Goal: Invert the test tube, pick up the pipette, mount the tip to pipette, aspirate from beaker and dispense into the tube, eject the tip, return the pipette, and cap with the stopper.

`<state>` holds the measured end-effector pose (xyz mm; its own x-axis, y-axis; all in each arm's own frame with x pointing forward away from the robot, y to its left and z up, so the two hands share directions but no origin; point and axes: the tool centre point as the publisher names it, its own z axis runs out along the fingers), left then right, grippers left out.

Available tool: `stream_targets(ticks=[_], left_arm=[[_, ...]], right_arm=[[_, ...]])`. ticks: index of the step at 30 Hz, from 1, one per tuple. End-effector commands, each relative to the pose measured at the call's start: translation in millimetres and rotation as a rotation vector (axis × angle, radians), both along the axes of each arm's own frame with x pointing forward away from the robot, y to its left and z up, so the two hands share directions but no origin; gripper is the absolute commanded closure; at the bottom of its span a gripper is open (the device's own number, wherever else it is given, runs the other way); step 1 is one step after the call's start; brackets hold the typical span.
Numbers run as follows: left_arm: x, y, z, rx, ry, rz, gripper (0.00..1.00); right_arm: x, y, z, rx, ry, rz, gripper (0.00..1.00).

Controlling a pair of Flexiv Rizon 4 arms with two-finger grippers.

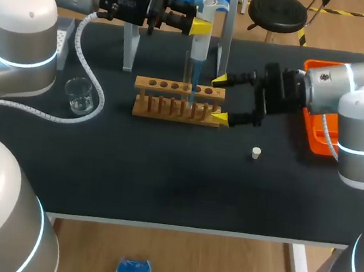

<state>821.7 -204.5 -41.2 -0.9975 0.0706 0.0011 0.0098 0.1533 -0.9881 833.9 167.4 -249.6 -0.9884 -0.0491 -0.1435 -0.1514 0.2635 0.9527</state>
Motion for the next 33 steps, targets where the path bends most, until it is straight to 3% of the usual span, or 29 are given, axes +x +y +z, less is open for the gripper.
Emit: stream_targets(ticks=[1,4,8,14,19,24,33], left_arm=[[-0.8,-0.5,1.1,-0.013,-0.024,-0.020,1.00],[9.2,25.6,1.8,-0.061,-0.049,0.028,1.00],[27.7,82.8,6.9,-0.105,-0.079,0.064,1.00],[51.7,163.0,9.9,-0.026,-0.101,0.137,1.00],[65.4,212.0,1.6,0.009,-0.097,0.176,1.00],[70.1,237.9,-3.2,-0.007,-0.124,0.216,1.00],[80.9,259.7,-33.3,-0.008,-0.115,0.251,1.00]], right_arm=[[-0.9,0.1,0.4,-0.001,-0.001,-0.003,0.00],[-0.9,0.1,0.4,-0.001,-0.001,-0.003,0.00],[-0.9,0.1,0.4,-0.001,-0.001,-0.003,0.00],[-0.9,0.1,0.4,-0.001,-0.001,-0.003,0.00],[-0.9,0.1,0.4,-0.001,-0.001,-0.003,0.00],[-0.9,0.1,0.4,-0.001,-0.001,-0.003,0.00],[-0.9,0.1,0.4,-0.001,-0.001,-0.003,0.00]])
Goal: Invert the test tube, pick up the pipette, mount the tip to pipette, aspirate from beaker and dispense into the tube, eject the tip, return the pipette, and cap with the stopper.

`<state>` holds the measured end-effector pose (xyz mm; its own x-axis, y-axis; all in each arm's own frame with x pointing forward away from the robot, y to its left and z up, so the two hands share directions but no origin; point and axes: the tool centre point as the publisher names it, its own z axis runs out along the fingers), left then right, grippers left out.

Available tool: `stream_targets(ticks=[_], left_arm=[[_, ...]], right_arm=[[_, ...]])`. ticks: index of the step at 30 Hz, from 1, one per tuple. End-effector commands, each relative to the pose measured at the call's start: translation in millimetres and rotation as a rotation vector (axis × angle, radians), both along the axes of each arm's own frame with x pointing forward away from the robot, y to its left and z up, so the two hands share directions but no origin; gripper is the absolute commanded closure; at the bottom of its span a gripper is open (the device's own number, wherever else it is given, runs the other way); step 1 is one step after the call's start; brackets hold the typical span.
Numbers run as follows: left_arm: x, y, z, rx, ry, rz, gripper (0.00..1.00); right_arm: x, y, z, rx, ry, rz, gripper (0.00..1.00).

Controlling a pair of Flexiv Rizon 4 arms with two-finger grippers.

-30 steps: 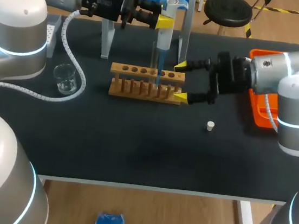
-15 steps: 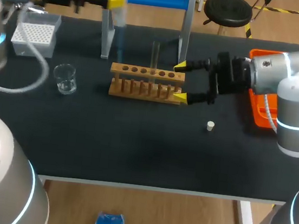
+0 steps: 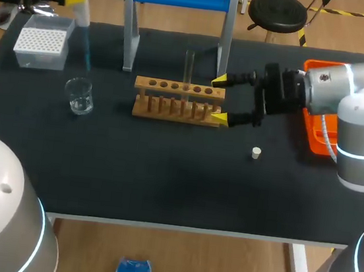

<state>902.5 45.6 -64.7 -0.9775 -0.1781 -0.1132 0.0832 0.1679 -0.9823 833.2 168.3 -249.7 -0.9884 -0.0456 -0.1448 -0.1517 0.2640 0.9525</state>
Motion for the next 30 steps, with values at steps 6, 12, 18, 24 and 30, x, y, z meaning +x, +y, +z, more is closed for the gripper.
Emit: stream_targets(ticks=[6,12,18,24,30], left_arm=[[9.2,14.6,-24.2,-0.009,-0.003,-0.001,1.00],[14.6,17.6,-31.6,-0.015,-0.005,0.005,1.00],[15.4,19.5,-32.7,-0.010,-0.003,0.009,1.00],[13.7,21.9,-31.3,-0.003,-0.005,0.015,1.00],[12.9,22.1,-30.8,0.003,-0.004,0.019,1.00]], right_arm=[[-0.2,-0.9,0.6,-0.001,0.000,0.001,0.00],[-0.2,-0.9,0.6,-0.001,0.000,0.001,0.00],[-0.2,-0.9,0.6,-0.001,0.000,0.001,0.00],[-0.2,-0.9,0.6,-0.001,0.000,0.001,0.00],[-0.2,-0.9,0.6,-0.001,0.000,0.001,0.00]])
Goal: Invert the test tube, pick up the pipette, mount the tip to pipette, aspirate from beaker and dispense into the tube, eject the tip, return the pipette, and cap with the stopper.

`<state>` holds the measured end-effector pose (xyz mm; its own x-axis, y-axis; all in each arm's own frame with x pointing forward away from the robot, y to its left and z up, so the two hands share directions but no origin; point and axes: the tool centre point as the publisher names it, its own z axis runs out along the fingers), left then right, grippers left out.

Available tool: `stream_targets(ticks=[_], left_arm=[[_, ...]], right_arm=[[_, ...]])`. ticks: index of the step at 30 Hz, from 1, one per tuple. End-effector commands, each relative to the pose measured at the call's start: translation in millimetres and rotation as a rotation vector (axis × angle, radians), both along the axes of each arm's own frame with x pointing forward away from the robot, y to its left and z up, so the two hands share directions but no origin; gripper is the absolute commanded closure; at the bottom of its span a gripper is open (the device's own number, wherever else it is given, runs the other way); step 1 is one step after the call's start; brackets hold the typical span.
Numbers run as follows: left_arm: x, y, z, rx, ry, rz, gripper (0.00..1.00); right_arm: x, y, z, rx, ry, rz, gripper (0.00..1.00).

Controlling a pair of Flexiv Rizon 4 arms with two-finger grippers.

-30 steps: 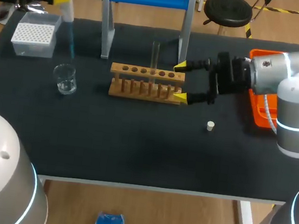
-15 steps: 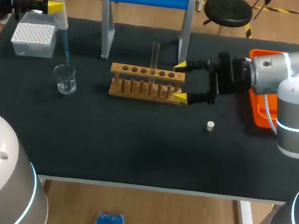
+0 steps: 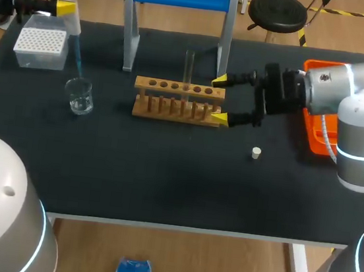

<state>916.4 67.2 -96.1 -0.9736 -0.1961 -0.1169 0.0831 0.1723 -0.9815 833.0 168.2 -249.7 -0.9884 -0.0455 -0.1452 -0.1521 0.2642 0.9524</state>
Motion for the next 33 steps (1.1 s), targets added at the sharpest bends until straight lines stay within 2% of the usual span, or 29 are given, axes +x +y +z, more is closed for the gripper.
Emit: stream_targets(ticks=[1,12,15,18,20,22,23,25,30,33], left_arm=[[-1.0,0.5,0.6,0.001,-0.001,0.000,1.00],[-1.0,0.5,0.6,0.001,-0.001,0.000,1.00],[-1.0,0.5,0.6,0.001,-0.001,0.000,1.00],[-1.0,0.5,0.6,0.001,-0.001,0.000,1.00],[-1.0,0.5,0.6,0.001,-0.001,0.000,1.00],[-1.0,0.5,0.6,0.001,-0.001,0.000,1.00],[-1.0,0.5,0.6,0.001,-0.001,0.000,1.00],[-1.0,0.5,0.6,0.001,-0.001,0.000,1.00],[-1.0,0.5,0.6,0.001,-0.001,0.000,1.00],[-1.0,0.5,0.6,0.001,-0.001,0.000,1.00]], right_arm=[[-0.1,-0.8,0.5,-0.001,0.000,0.001,0.00],[-0.1,-0.8,0.5,-0.001,0.000,0.001,0.00],[-11.2,1.2,16.9,0.001,0.021,-0.044,0.00],[-23.8,31.9,22.8,-0.033,0.026,-0.035,0.00],[-28.5,58.0,19.7,-0.105,-0.019,-0.013,0.00],[-29.0,83.9,15.6,-0.126,-0.023,-0.006,0.00],[-27.6,96.5,12.5,-0.146,-0.025,-0.010,0.00],[-22.6,121.4,6.0,-0.132,0.015,-0.012,0.00],[-6.9,174.1,-15.7,-0.185,0.026,-0.036,0.00],[0.8,200.6,-26.9,-0.180,0.046,-0.019,0.00]])
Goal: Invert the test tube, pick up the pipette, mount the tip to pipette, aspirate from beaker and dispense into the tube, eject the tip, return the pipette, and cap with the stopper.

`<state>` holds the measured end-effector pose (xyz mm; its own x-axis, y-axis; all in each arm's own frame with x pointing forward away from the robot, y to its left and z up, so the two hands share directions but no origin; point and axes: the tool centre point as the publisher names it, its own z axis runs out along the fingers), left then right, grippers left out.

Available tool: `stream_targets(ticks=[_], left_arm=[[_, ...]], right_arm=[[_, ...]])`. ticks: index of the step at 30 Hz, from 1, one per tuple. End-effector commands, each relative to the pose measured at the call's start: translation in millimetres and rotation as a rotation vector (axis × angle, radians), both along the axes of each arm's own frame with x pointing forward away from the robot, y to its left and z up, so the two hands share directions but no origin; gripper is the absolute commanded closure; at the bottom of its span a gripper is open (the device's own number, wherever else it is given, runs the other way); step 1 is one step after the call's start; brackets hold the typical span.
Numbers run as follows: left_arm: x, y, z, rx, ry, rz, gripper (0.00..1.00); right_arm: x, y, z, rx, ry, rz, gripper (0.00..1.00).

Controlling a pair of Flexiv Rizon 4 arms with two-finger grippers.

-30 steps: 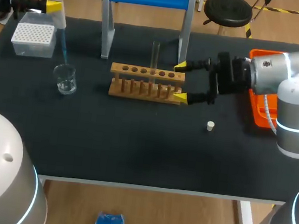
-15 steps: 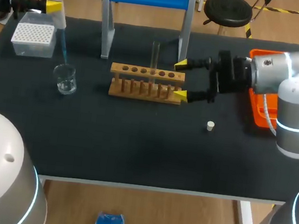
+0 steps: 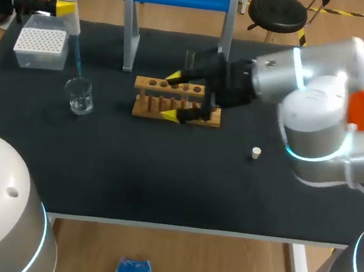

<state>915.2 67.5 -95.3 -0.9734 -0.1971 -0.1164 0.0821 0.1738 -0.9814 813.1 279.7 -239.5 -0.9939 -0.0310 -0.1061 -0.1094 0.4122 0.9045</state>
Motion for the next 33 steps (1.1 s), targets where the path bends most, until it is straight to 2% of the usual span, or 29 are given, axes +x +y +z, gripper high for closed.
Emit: stream_targets(ticks=[1,5,14,28,33], left_arm=[[0.2,0.2,-0.2,-0.001,-0.002,-0.001,1.00],[0.2,0.2,-0.2,-0.001,-0.002,-0.001,1.00],[0.2,0.2,-0.2,-0.001,-0.002,-0.001,1.00],[0.2,0.2,-0.2,-0.001,-0.002,-0.001,1.00],[0.2,0.2,-0.2,-0.001,-0.002,-0.001,1.00]], right_arm=[[23.7,95.9,-39.2,-0.021,0.015,0.015,0.00],[37.0,115.9,-46.7,-0.028,0.024,-0.015,0.00],[46.7,137.3,-56.3,-0.066,-0.013,-0.097,0.00],[43.7,131.2,-80.0,-0.032,0.007,-0.136,0.00],[43.2,125.0,-85.2,-0.010,-0.005,-0.145,0.00]])
